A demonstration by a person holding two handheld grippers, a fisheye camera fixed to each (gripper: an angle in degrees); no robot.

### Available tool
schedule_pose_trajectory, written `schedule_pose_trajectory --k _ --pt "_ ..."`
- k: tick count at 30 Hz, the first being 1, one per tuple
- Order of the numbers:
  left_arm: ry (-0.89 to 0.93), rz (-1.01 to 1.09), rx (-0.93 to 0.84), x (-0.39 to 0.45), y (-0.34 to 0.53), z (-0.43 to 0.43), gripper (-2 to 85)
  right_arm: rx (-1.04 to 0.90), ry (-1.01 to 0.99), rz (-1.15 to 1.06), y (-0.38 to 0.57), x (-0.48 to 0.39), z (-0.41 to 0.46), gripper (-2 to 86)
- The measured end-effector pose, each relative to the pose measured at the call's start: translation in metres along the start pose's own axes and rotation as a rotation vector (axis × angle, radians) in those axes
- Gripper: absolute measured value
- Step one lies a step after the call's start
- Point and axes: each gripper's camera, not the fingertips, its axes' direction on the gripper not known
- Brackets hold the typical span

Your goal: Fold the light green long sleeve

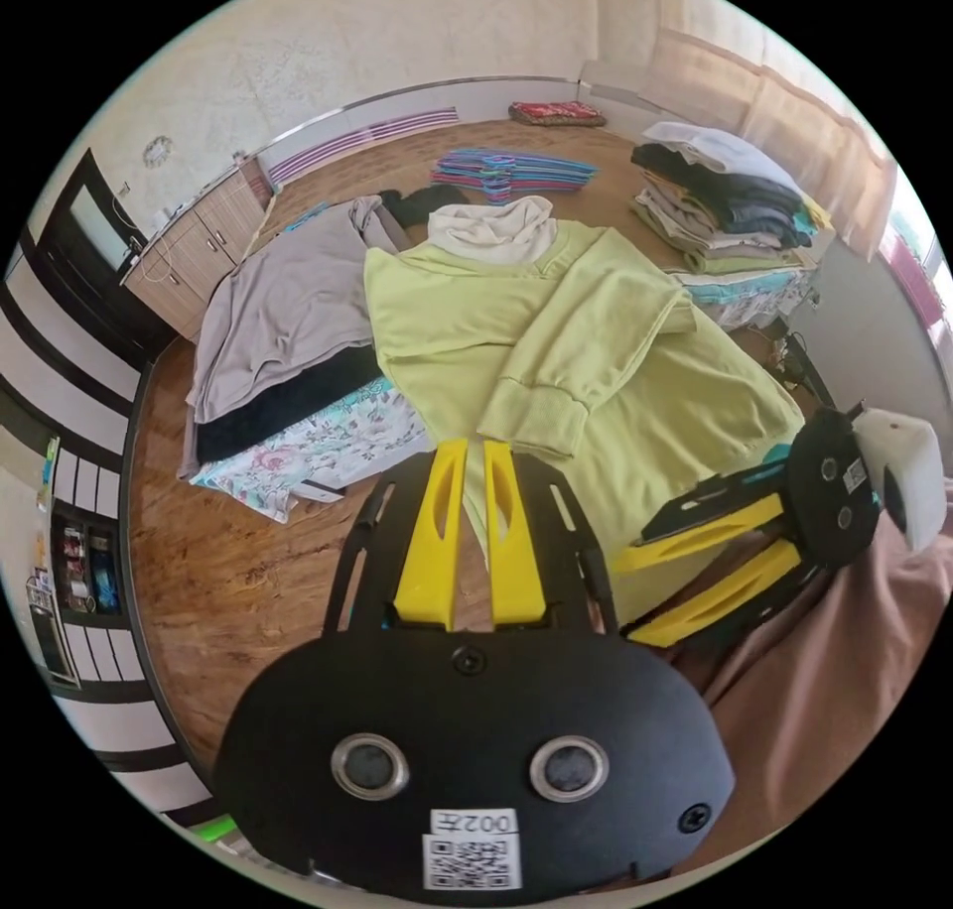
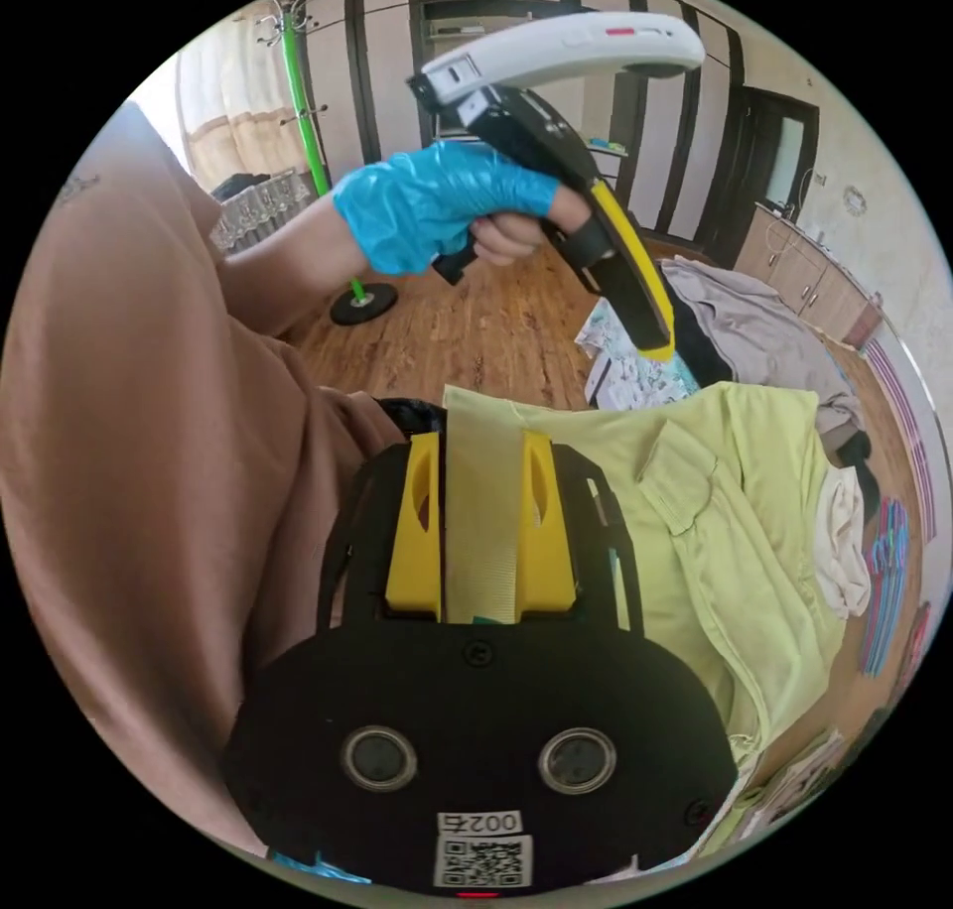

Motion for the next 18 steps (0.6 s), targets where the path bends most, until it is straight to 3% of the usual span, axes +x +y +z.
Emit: schedule_pose_trajectory --k 11,18 --pt "0.054 -0.016 0.017 -0.004 0.071 -0.016 1.7 -0.148 0.116 -0.034 -0.008 -0.015 0.01 9.6" --pt "0.169 0.135 0.066 -0.005 0.114 -0.026 1.7 -0.132 0.17 -0.006 -0.013 -0.018 0.002 4.9"
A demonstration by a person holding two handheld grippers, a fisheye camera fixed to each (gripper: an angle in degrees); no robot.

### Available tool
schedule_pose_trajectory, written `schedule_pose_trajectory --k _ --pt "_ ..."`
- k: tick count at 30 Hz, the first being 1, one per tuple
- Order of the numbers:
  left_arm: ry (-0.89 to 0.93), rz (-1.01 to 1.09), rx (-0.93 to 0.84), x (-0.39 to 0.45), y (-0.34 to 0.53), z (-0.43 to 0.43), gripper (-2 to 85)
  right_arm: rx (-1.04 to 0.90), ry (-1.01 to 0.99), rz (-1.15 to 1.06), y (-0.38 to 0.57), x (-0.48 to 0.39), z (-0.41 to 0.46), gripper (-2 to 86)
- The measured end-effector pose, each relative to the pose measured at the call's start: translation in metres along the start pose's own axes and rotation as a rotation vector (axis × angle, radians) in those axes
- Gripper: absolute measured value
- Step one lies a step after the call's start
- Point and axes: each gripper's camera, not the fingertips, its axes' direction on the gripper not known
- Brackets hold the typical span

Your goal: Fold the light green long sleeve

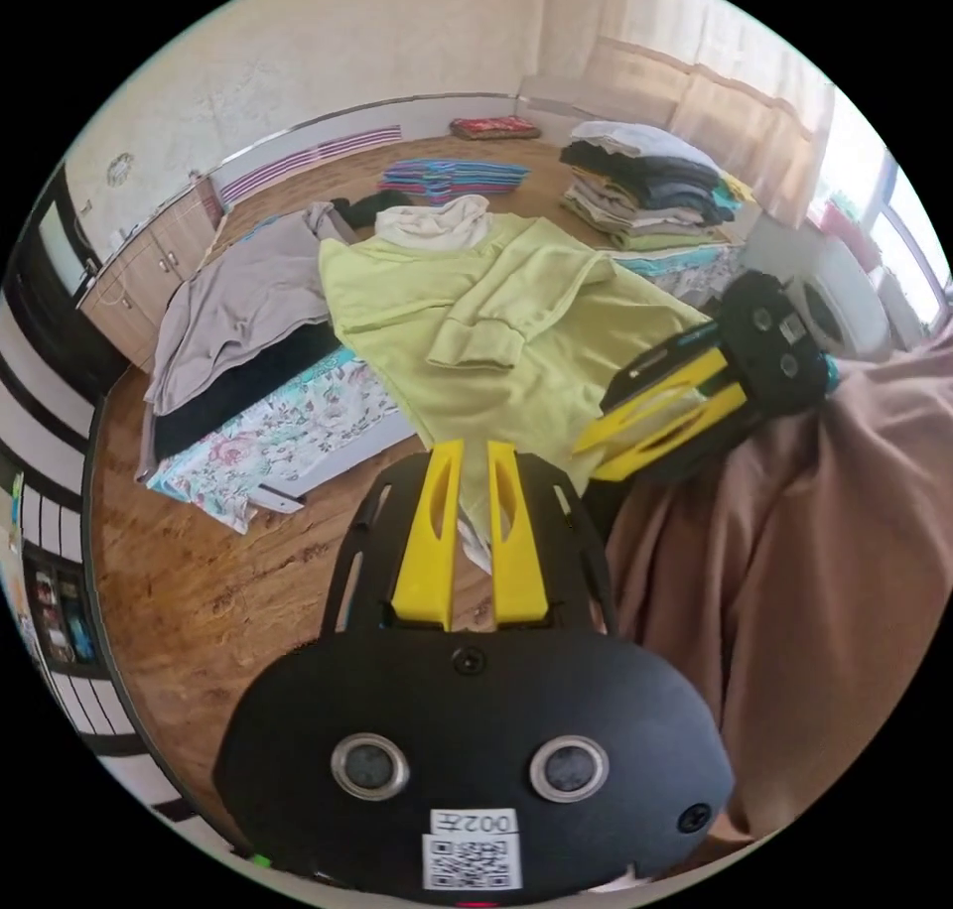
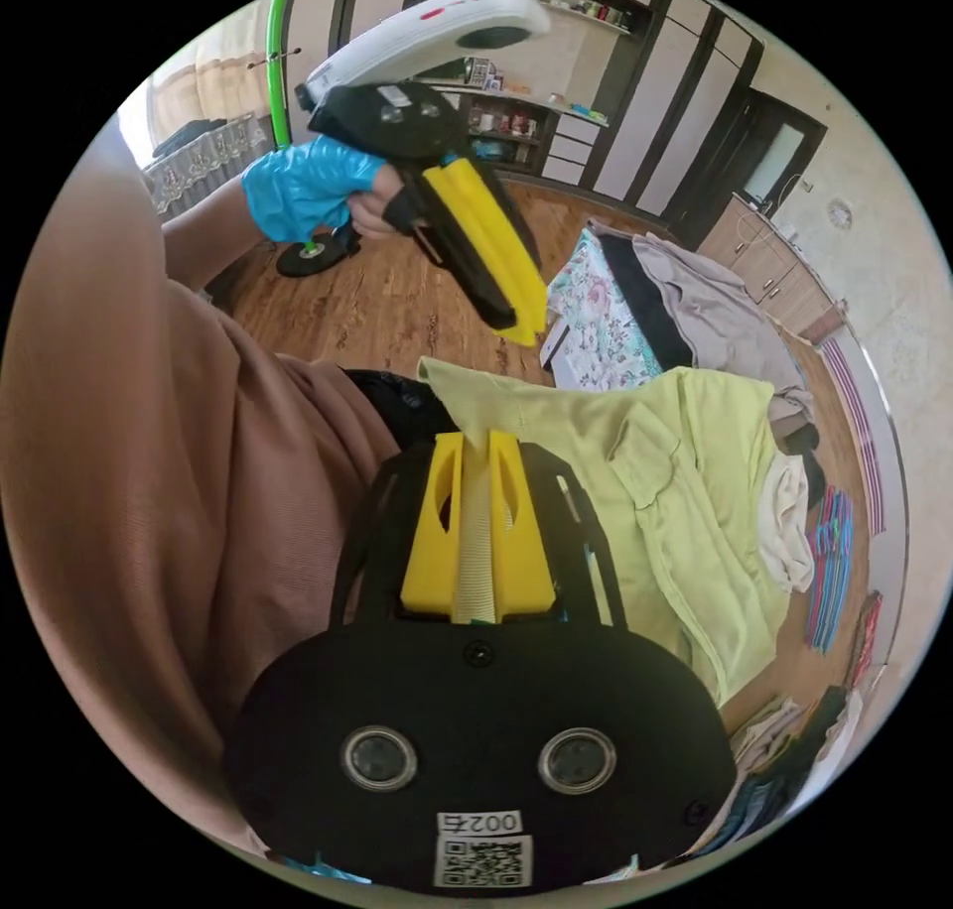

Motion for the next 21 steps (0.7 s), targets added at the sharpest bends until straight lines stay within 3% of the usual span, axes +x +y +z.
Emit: schedule_pose_trajectory --k 9,16,21 --pt "0.09 0.233 -0.007 0.024 0.016 -0.007 10.6 0.095 -0.138 0.223 0.009 0.054 -0.02 3.9" --pt "-0.063 0.161 -0.061 0.03 0.014 0.003 8.4 0.133 -0.183 0.272 0.019 0.069 -0.03 3.6" --pt "-0.085 0.17 -0.061 0.031 0.016 -0.019 0.8 0.131 -0.19 0.235 0.021 0.062 -0.03 4.4"
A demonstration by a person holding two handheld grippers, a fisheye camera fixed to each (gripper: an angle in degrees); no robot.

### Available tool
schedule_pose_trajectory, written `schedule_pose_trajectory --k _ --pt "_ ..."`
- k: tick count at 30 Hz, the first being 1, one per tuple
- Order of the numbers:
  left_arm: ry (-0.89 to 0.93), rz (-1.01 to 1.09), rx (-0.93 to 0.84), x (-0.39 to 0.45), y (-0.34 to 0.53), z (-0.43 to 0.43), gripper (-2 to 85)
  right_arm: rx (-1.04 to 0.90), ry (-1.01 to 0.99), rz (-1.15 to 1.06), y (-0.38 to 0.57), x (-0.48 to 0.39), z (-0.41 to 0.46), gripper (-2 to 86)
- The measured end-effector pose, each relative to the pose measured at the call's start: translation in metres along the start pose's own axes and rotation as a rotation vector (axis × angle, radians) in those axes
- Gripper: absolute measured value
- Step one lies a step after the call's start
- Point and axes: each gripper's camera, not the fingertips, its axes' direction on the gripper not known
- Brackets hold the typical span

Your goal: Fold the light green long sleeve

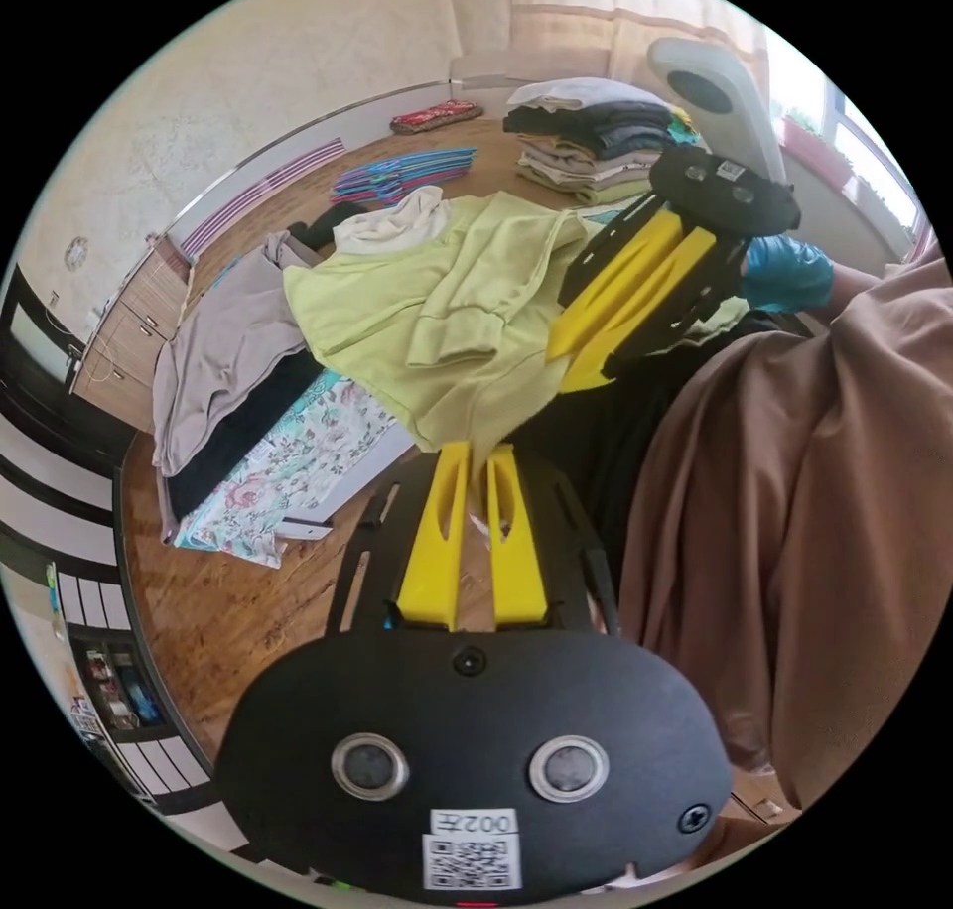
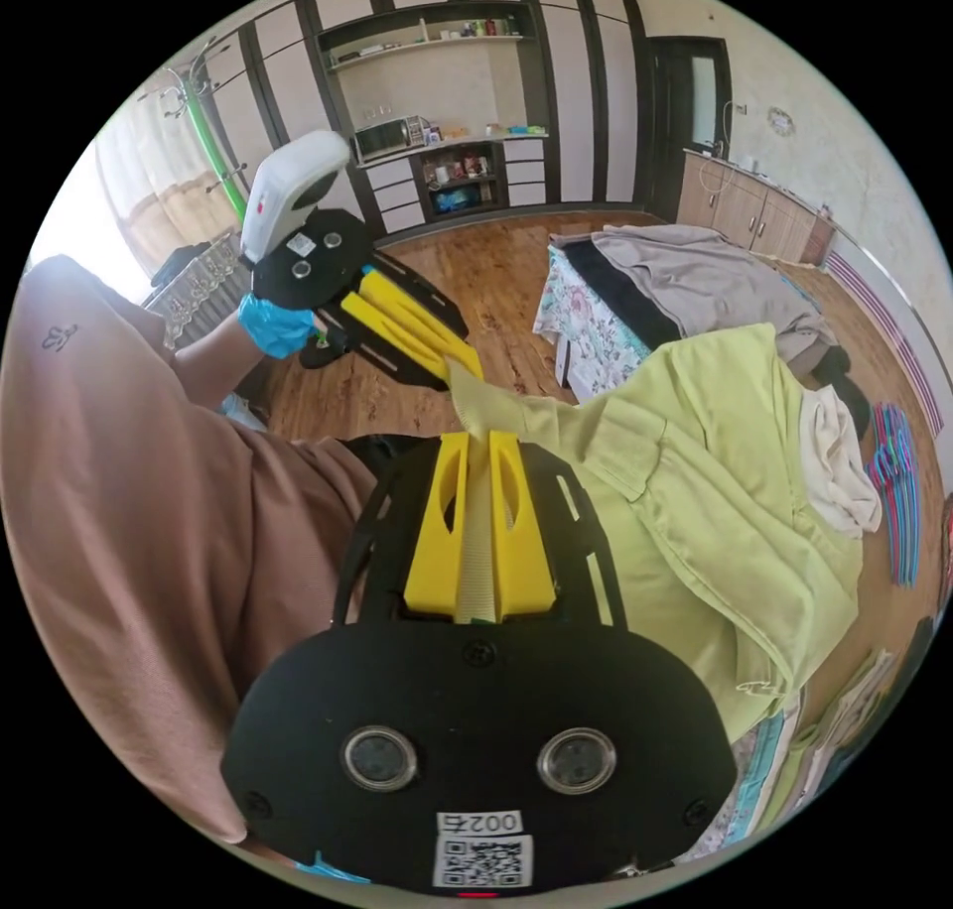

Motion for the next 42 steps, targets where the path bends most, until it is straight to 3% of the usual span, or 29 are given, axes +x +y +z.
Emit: schedule_pose_trajectory --k 4,12,23,36,42 --pt "-0.016 0.034 -0.035 0.003 -0.006 -0.013 -0.4 -0.032 0.005 -0.051 0.001 -0.013 0.002 6.9" --pt "-0.046 0.036 -0.023 0.002 -0.028 -0.052 -0.8 -0.142 0.236 -0.022 0.021 -0.03 0.003 9.4" --pt "-0.152 0.027 0.047 0.005 -0.041 -0.099 -0.9 -0.327 0.598 0.241 0.119 -0.01 -0.043 4.3" --pt "-0.089 0.039 0.018 -0.006 -0.055 -0.103 -0.9 -0.285 0.688 0.441 0.22 -0.008 -0.079 5.9" --pt "-0.037 0.06 -0.006 -0.012 -0.064 -0.101 -0.9 -0.258 0.762 0.411 0.234 -0.015 -0.089 0.5"
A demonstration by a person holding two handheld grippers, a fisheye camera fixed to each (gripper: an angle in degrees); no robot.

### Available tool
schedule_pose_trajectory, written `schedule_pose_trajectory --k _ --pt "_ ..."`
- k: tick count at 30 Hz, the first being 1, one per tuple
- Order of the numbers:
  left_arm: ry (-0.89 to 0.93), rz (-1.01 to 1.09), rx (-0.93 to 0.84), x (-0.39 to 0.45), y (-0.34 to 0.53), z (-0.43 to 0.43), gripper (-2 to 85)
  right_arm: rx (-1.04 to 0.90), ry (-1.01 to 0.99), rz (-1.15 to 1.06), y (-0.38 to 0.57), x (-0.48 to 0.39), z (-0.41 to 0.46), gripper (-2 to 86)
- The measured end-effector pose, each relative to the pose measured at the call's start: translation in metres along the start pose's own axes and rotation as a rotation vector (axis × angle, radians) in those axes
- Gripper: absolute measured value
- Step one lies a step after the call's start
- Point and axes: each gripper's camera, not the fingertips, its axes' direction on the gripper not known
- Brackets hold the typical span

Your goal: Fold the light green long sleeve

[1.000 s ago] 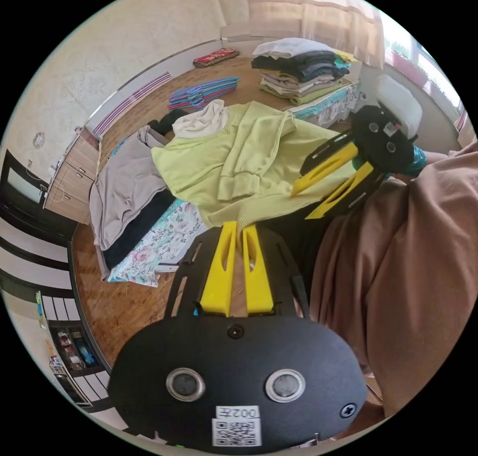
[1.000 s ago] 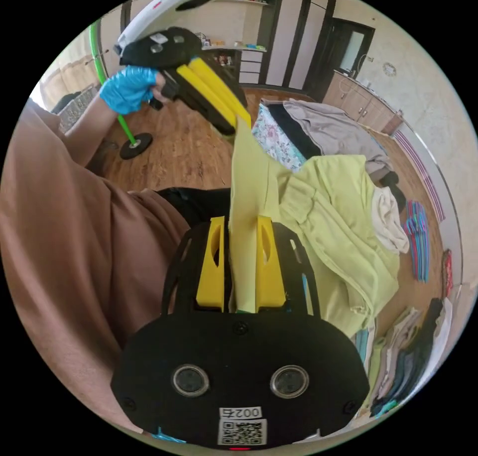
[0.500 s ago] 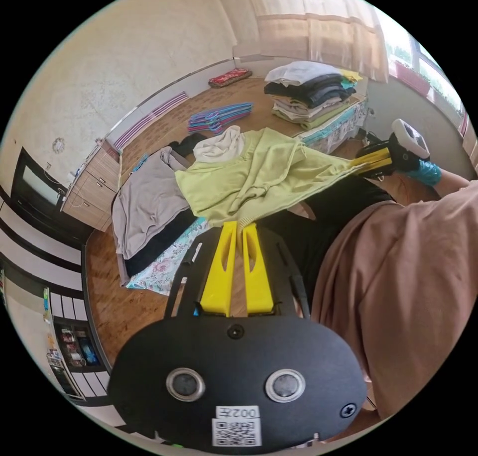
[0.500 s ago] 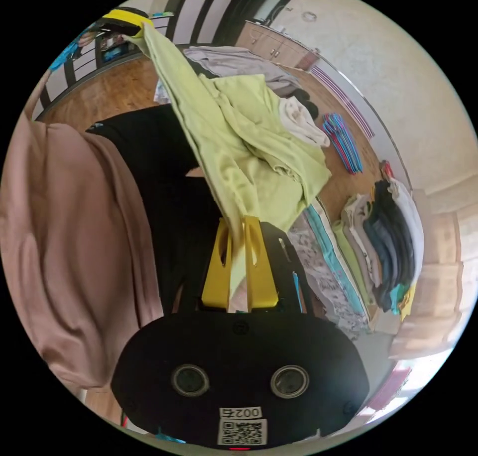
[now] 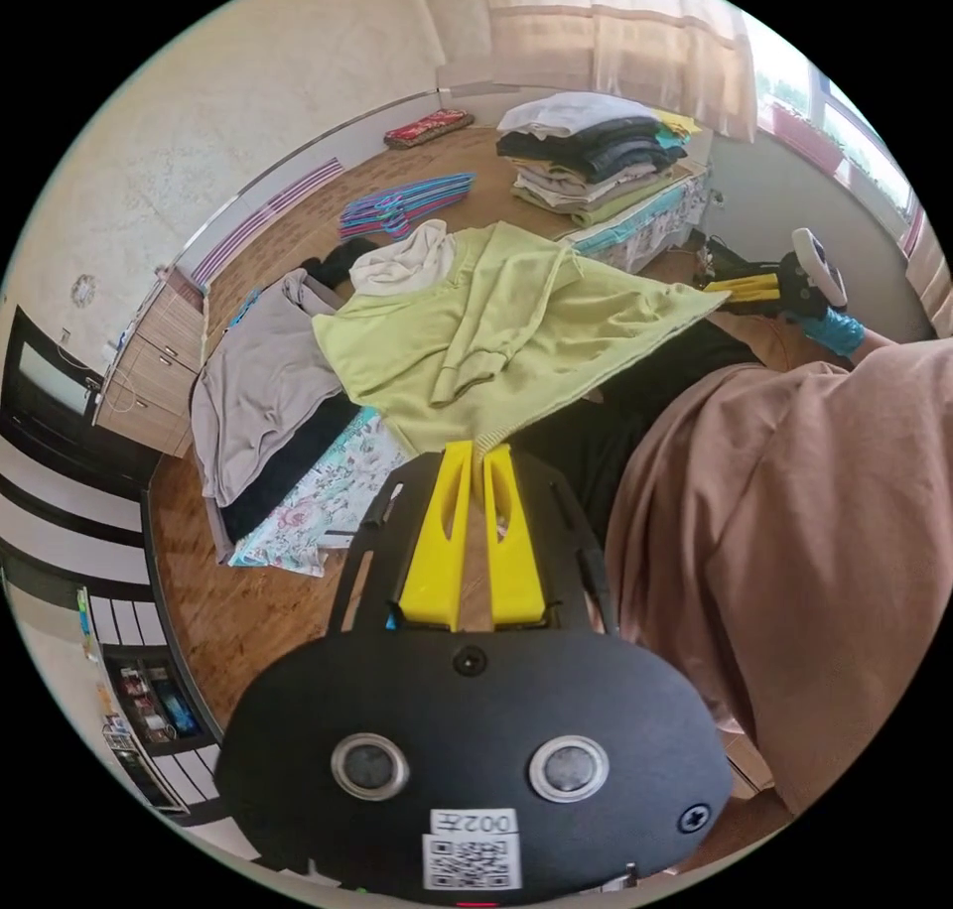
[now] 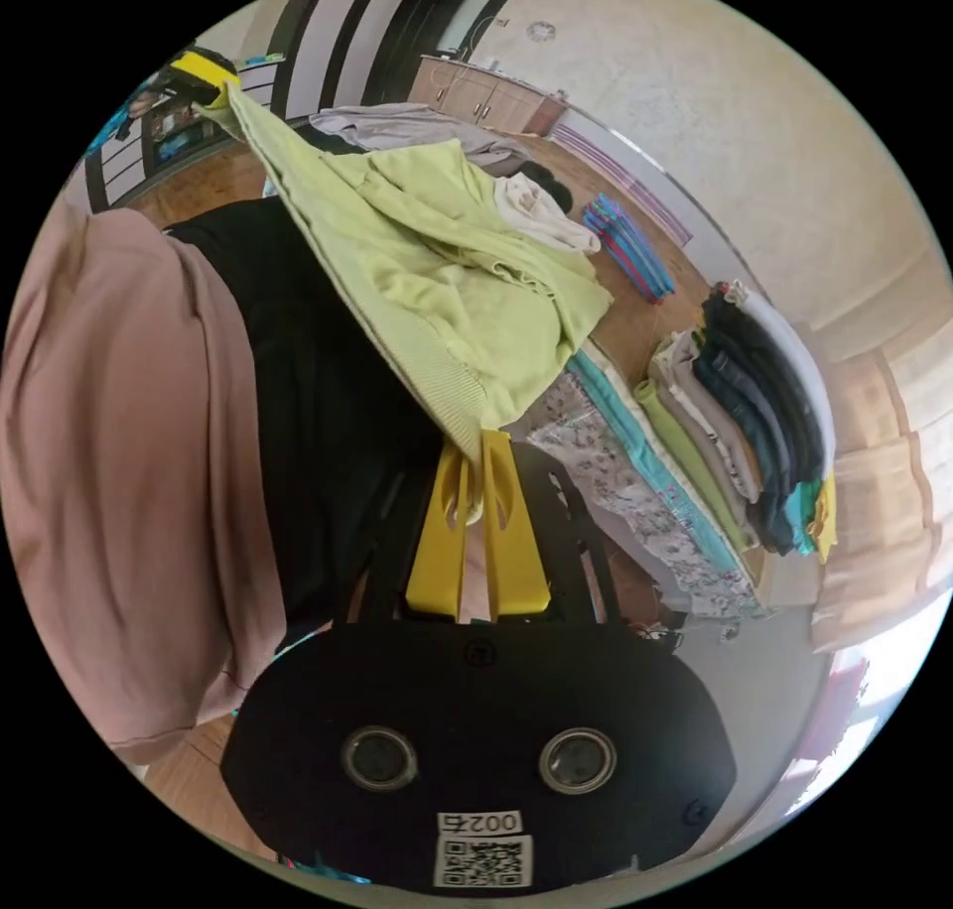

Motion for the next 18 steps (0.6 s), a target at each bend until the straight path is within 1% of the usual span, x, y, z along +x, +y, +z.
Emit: schedule_pose_trajectory --k 2,5,10,15,18 --pt "0.027 0.016 0.0 -0.002 -0.004 -0.002 -0.9 0.041 0.056 0.005 0.003 0.015 -0.014 -0.3" --pt "0.07 0.058 0.009 -0.004 -0.011 -0.009 -0.9 0.09 0.088 0.028 0.006 0.043 -0.037 -0.6" --pt "0.15 0.13 0.048 -0.005 -0.027 -0.027 -1.0 0.114 0.164 -0.013 0.012 0.074 -0.064 -0.8" --pt "0.188 0.191 0.041 -0.004 -0.05 -0.037 -0.9 0.112 0.14 -0.033 0.022 0.1 -0.071 -0.8" --pt "0.162 0.194 0.027 -0.012 -0.069 -0.032 -1.0 0.157 0.134 0.003 0.019 0.116 -0.063 -0.8"
